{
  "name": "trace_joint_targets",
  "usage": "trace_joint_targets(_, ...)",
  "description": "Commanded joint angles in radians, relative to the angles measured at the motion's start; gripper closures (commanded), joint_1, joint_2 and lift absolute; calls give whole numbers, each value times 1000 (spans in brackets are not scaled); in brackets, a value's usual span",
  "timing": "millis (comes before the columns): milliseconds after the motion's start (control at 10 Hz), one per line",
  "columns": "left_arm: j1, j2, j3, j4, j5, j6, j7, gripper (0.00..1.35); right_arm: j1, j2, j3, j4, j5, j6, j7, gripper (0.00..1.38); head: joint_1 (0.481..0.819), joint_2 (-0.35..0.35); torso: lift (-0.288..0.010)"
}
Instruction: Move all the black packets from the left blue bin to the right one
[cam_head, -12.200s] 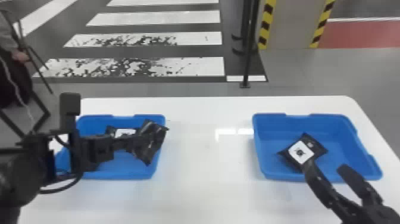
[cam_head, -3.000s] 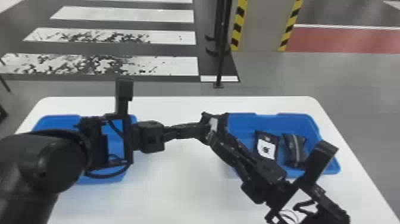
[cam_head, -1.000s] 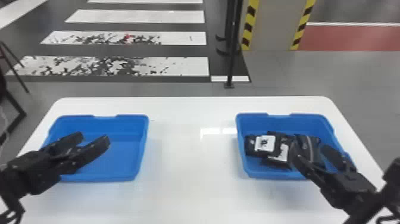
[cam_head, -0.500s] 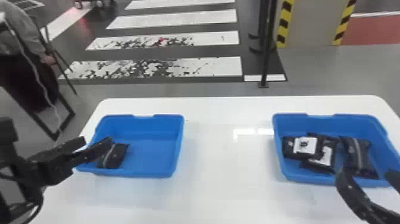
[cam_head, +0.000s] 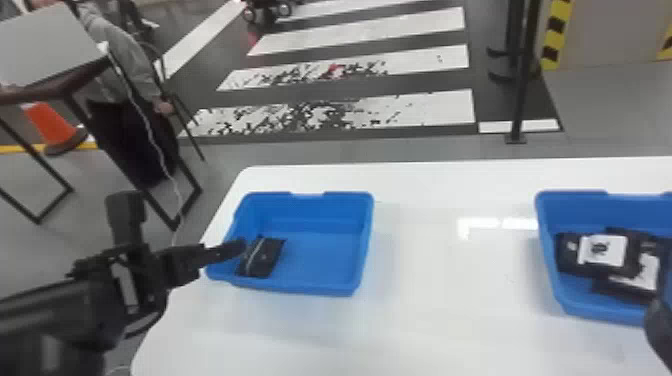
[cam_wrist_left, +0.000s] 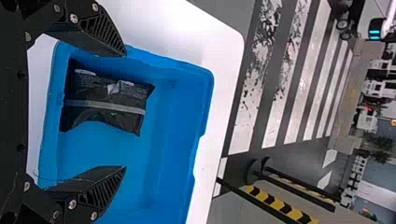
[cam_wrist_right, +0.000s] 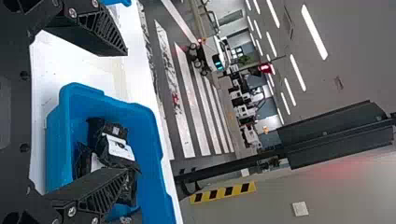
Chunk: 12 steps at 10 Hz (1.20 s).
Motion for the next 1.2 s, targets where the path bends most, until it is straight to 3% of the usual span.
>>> trace_joint_targets(0,-69,13,-44,113,-50,8,6,206,-3,1,10,8,-13,5,0,147,695,345,-139)
trace_joint_targets(300,-190,41,-138,289,-80,11,9,206,-10,1,28,17,-31,10,2,147,695,340,-139)
trace_joint_targets(600,-256,38,-186,351,-144,101,33,214,-15,1,34,35,-47,12,8,147,695,323,-139)
trace_joint_targets(900,-325,38,-200,476,-186,151,61,344,-23,1,34,52,-63,17,14,154,695,330,-139)
trace_joint_targets(1000,-339,42,-210,491,-210,168,61,495,-23,1,34,54,-65,20,17,156,695,332,-139)
trace_joint_targets(1100,-347,68,-264,498,-186,182,56,846,-23,1,34,57,-71,20,17,160,695,338,-139)
